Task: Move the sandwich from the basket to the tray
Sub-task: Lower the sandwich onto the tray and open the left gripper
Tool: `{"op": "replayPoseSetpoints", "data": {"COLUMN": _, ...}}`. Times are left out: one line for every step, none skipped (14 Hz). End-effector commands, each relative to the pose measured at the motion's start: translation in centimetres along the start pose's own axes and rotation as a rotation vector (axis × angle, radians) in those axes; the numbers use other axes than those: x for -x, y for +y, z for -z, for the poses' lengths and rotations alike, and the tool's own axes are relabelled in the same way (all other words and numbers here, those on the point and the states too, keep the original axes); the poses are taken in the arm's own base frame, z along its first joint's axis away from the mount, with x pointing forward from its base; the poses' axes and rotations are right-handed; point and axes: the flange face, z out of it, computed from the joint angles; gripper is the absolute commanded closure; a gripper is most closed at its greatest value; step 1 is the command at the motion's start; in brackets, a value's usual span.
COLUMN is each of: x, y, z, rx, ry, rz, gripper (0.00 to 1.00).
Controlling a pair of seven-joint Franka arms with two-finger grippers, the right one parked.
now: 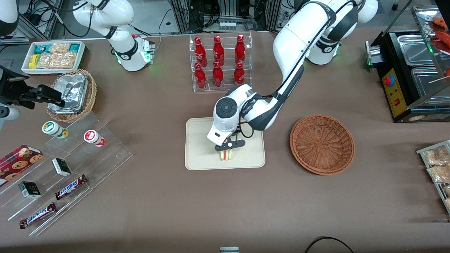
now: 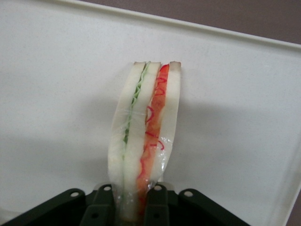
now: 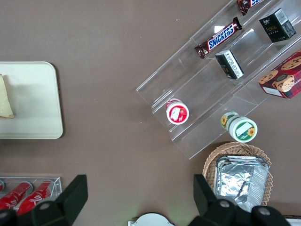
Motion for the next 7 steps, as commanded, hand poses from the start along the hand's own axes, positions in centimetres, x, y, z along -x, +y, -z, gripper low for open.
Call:
{"op": "replayPoseSetpoints", "data": {"x": 0.1, "y": 0.7, "z": 0.7, "rx": -0.024, "ry": 0.046, "rz": -0.002, "gripper": 0.0}}
{"op": "replayPoseSetpoints", "data": {"x": 0.1, "y": 0.7, "z": 1.3, "rx": -0.03, "ry": 0.045, "rz": -0.001, "gripper": 0.0}}
{"op": "replayPoseSetpoints", "data": {"x": 0.0, "y": 0.6, "z": 1.8, "rx": -0.036, "ry": 0.042, "rz": 0.002, "gripper": 0.0}}
{"op": "replayPoseSetpoints", "data": {"x": -0.2, "y": 0.7, "z": 2.9, "rx": -0.028, "ry": 0.045, "rz": 0.008, "gripper": 0.0}}
{"op": "replayPoseSetpoints", "data": {"x": -0.4, "y": 0.7, "z": 4.1, "rx": -0.028, "ry": 0.046, "rz": 0.014, "gripper": 0.0}}
{"op": "replayPoseSetpoints", "data": {"x": -0.4, "y": 0.7, "z": 5.7, "rx": -0.026, "ry": 0.049, "rz": 0.016, "gripper": 0.0}}
{"op": "replayPoseSetpoints", "data": {"x": -0.4, "y": 0.7, "z": 7.5, "rx": -0.022, "ry": 0.056, "rz": 0.017, "gripper": 0.0}}
